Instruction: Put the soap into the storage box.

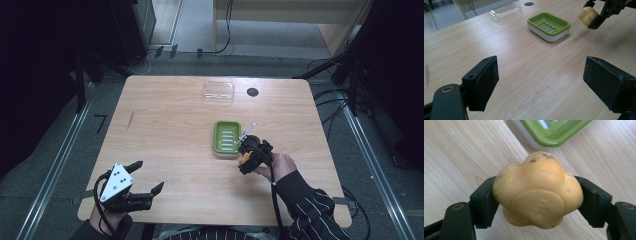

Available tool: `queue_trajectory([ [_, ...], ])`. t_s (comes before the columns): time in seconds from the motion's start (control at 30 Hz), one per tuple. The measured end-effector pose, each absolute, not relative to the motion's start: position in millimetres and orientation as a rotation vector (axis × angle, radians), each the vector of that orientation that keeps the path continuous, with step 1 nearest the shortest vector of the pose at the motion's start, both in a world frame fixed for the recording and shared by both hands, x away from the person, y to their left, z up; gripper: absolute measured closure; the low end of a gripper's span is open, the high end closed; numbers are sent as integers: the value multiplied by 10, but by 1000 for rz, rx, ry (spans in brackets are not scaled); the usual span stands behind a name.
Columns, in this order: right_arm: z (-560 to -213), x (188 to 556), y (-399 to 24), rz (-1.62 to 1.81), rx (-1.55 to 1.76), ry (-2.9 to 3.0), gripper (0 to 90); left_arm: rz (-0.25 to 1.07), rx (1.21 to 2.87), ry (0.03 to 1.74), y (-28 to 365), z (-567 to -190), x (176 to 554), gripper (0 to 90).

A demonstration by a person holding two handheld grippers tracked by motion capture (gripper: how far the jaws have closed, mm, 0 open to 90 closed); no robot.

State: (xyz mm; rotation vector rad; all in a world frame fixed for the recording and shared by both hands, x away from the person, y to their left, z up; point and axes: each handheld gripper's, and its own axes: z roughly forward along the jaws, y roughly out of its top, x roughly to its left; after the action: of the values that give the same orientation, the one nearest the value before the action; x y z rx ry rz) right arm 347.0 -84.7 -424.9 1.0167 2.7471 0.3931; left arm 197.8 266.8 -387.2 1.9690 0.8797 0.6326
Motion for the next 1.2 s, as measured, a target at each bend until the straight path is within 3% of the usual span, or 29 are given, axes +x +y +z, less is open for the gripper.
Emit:
queue_trajectory([
  [1.2, -4047, 3728, -780, 493, 999, 2659, 262, 630, 1969, 886, 2673, -3875, 1973, 136],
])
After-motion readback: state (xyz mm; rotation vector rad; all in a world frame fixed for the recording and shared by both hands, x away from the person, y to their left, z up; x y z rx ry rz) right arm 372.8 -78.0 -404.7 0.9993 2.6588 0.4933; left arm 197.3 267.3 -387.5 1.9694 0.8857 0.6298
